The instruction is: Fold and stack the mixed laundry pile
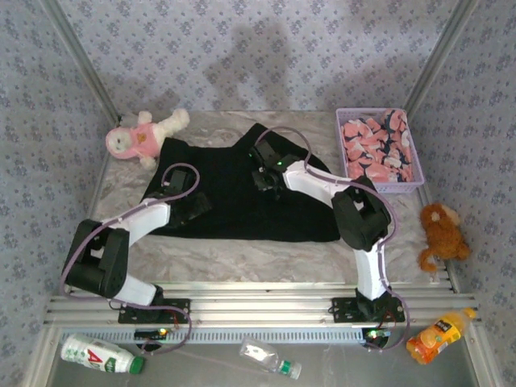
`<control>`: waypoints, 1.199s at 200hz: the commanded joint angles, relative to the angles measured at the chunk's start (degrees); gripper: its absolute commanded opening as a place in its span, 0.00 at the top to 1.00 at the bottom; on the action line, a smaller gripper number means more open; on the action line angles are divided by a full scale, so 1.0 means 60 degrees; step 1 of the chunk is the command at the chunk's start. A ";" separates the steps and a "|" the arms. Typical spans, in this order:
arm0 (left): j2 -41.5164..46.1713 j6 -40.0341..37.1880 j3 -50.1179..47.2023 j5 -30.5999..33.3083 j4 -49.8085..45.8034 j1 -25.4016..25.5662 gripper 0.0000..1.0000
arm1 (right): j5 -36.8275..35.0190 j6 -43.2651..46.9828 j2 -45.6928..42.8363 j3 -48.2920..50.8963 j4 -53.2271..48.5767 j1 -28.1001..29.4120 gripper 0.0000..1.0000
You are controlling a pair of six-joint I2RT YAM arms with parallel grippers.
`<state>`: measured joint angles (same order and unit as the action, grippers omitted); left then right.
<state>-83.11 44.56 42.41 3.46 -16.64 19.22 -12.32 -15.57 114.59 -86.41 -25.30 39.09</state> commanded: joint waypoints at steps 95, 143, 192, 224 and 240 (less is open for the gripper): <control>-0.0352 -0.1103 0.0646 -0.2024 0.0347 0.3098 1.00 | 0.1318 -0.2071 -0.3891 0.4983 0.0503 -0.0234 0.84; -0.1409 -0.1252 0.0651 -0.1639 0.0646 0.3327 1.00 | 0.1857 -0.2310 -0.2596 0.4664 0.1590 -0.0311 0.89; -0.1731 -0.1282 0.0431 -0.1340 0.0288 0.3328 1.00 | 0.1170 -0.2275 -0.1246 0.3435 0.2320 -0.1327 0.89; -0.1610 -0.1260 0.0427 -0.1267 0.0171 0.3320 1.00 | 0.0198 -0.1580 -0.0758 0.1874 0.2376 -0.1628 0.89; -0.1557 -0.1242 0.0431 -0.1212 0.0159 0.3320 1.00 | 0.0091 -0.1382 -0.0712 0.1450 0.2169 -0.1717 0.89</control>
<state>-92.27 37.93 45.76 -6.22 -12.75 39.03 -7.81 -27.05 109.56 -73.19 -11.70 29.04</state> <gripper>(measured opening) 0.060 0.109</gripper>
